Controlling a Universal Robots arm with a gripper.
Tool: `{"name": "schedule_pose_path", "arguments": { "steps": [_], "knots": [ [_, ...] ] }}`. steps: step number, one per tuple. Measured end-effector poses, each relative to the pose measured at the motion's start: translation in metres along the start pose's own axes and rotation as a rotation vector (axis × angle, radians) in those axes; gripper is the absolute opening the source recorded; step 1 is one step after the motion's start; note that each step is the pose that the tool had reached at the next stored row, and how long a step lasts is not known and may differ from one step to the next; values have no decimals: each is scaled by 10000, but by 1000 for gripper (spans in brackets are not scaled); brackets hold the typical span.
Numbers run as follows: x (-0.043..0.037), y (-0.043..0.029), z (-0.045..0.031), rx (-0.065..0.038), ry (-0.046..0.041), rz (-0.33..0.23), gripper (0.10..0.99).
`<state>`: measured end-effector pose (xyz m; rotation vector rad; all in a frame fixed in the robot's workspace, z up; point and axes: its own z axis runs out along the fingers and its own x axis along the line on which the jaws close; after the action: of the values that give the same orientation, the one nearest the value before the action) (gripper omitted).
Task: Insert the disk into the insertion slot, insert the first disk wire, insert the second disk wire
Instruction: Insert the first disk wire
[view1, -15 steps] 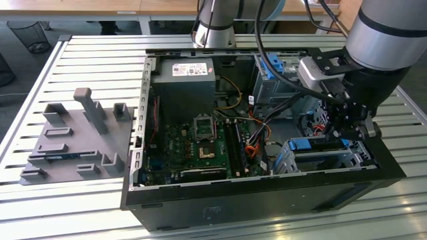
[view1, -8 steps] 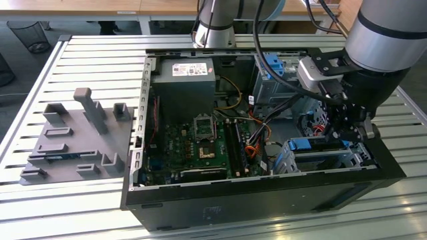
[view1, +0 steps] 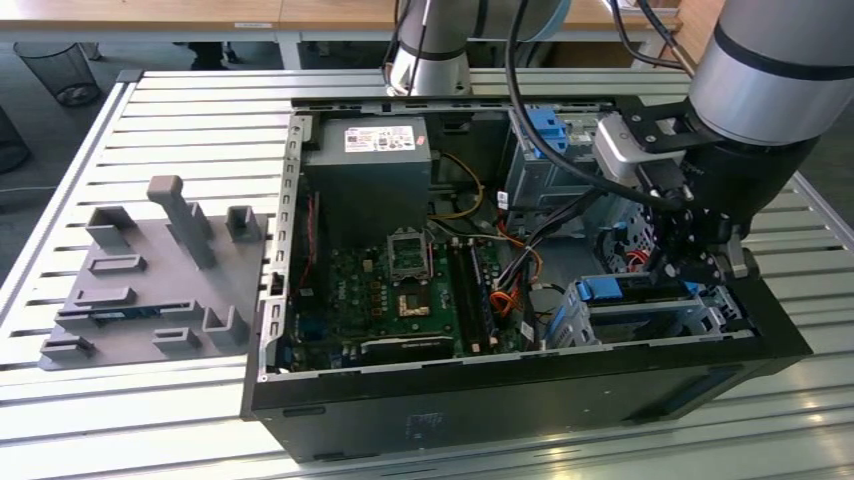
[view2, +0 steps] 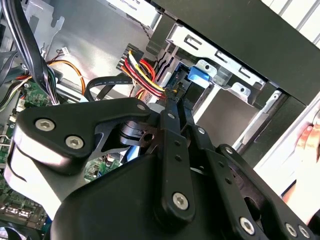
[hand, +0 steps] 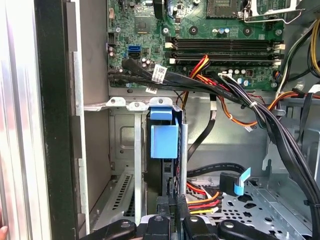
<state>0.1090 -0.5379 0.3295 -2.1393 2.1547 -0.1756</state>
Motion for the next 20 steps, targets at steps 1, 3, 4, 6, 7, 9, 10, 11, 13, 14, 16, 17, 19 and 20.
{"name": "schedule_pose_path", "arguments": {
  "steps": [1, 3, 4, 6, 7, 9, 10, 11, 13, 14, 16, 17, 19, 20],
  "knots": [
    [0, 0, 1, 0, 0, 0, 173],
    [0, 0, 2, 0, 0, 0, 173],
    [0, 0, 2, 0, 0, 0, 173],
    [-1, -1, -6, 0, -5, 0, 173],
    [-2, -2, -11, 0, -4, 0, 173],
    [-4, -3, -15, 0, -2, 5, 173],
    [-4, -3, -15, 0, -2, 11, 173],
    [-4, -2, -15, 0, 1, 20, 173],
    [-5, -2, -11, -1, 12, 92, 173],
    [-4, -2, -9, -1, 20, 128, 173],
    [-4, -1, -4, -2, 25, 161, 173],
    [-5, 0, -2, -2, 26, 164, 173],
    [-9, 0, 1, -2, 24, 165, 173],
    [-10, 0, 2, -1, 23, 166, 173]
  ]
}}
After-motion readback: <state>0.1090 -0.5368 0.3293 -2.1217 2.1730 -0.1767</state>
